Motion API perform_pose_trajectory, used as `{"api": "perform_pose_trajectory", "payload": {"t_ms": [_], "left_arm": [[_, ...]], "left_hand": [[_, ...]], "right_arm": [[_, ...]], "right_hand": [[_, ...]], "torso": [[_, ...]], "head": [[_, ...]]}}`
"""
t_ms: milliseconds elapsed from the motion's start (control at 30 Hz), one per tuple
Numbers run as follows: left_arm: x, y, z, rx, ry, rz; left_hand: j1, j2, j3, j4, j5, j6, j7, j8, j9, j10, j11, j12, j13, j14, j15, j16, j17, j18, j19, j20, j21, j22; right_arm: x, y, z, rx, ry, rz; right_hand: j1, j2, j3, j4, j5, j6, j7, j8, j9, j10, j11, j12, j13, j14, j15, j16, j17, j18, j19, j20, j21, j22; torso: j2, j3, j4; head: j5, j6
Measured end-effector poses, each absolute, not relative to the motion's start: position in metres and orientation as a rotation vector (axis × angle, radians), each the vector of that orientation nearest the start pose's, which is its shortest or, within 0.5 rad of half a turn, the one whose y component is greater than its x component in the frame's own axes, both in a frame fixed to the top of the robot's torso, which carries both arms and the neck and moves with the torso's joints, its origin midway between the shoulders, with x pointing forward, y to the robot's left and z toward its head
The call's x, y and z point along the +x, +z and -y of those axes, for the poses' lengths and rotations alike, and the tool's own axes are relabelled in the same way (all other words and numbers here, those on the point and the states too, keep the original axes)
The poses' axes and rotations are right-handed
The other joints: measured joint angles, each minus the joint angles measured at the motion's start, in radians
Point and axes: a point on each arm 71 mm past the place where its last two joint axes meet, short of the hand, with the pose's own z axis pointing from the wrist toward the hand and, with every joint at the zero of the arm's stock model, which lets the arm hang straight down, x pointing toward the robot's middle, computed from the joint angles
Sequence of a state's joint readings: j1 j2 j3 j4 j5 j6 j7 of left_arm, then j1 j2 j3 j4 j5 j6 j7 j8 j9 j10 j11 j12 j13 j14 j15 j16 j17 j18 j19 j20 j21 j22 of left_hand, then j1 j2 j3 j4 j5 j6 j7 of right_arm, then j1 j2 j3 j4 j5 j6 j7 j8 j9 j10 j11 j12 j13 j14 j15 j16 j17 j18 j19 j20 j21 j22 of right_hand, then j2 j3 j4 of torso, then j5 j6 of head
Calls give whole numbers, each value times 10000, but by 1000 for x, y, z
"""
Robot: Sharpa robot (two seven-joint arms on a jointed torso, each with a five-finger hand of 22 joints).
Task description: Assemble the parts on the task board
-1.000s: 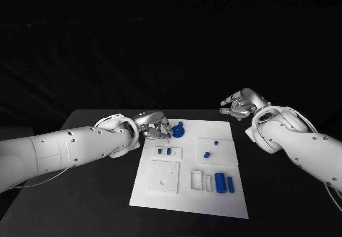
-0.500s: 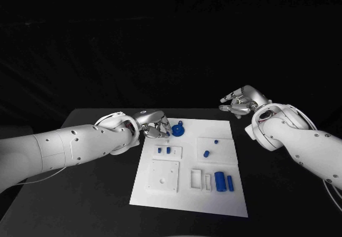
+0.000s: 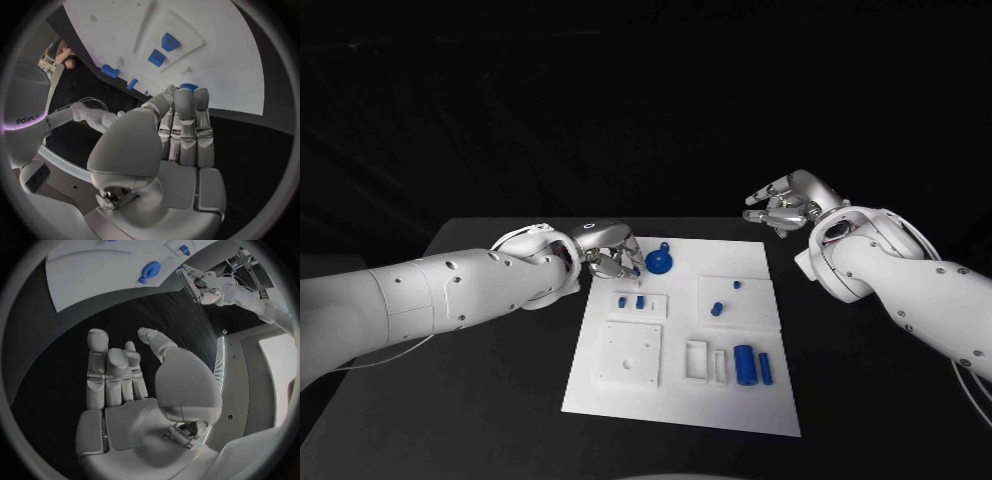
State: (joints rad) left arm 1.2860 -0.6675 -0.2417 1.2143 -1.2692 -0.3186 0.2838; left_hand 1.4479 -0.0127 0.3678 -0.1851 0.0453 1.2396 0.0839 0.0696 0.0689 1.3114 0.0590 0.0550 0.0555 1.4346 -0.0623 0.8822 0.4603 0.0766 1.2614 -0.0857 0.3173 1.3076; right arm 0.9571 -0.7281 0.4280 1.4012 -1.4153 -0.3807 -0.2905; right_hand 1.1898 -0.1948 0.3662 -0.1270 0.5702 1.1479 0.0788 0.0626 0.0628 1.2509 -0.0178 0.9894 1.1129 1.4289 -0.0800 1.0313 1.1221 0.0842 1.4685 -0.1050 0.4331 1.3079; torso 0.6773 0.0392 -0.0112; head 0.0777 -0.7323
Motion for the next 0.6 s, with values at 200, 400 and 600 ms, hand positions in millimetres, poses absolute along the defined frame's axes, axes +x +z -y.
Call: {"api": "perform_pose_trajectory", "payload": {"t_ms": [200,400,600], "left_arm": [[521,-222,-189,3137,-8390,-16958],[522,-226,-189,3109,-8331,-17084],[523,-228,-190,3057,-8249,-17206]], "left_hand": [[35,-20,0,1,-3,0,0,0,0,0,0,0,0,0,0,0,-1,18,0,1,0,-1],[47,-32,12,15,20,0,0,0,1,0,0,0,0,0,0,0,-1,105,1,2,38,-1],[65,-51,26,29,21,0,0,0,1,0,0,0,0,1,1,0,-2,103,1,2,38,-2]], "right_arm": [[527,-152,223,3844,6280,-14931],[526,-152,223,3845,6272,-14933],[526,-152,224,3845,6239,-14933]], "right_hand": [[0,0,41,-41,0,-1,-1,0,0,-38,-38,0,-25,0,0,0,-9,0,0,0,-44,0],[0,0,41,-41,-1,-2,-2,0,0,-38,-37,0,-25,0,0,1,-9,0,0,0,-44,0],[0,0,41,-41,-1,-2,-2,0,0,-37,-37,0,-38,0,0,-35,-9,0,0,0,-43,0]], "torso": [[0,-3,0],[-1,-3,0],[-2,0,0]], "head": [[-6,-14],[-19,-39],[-12,-51]]}}
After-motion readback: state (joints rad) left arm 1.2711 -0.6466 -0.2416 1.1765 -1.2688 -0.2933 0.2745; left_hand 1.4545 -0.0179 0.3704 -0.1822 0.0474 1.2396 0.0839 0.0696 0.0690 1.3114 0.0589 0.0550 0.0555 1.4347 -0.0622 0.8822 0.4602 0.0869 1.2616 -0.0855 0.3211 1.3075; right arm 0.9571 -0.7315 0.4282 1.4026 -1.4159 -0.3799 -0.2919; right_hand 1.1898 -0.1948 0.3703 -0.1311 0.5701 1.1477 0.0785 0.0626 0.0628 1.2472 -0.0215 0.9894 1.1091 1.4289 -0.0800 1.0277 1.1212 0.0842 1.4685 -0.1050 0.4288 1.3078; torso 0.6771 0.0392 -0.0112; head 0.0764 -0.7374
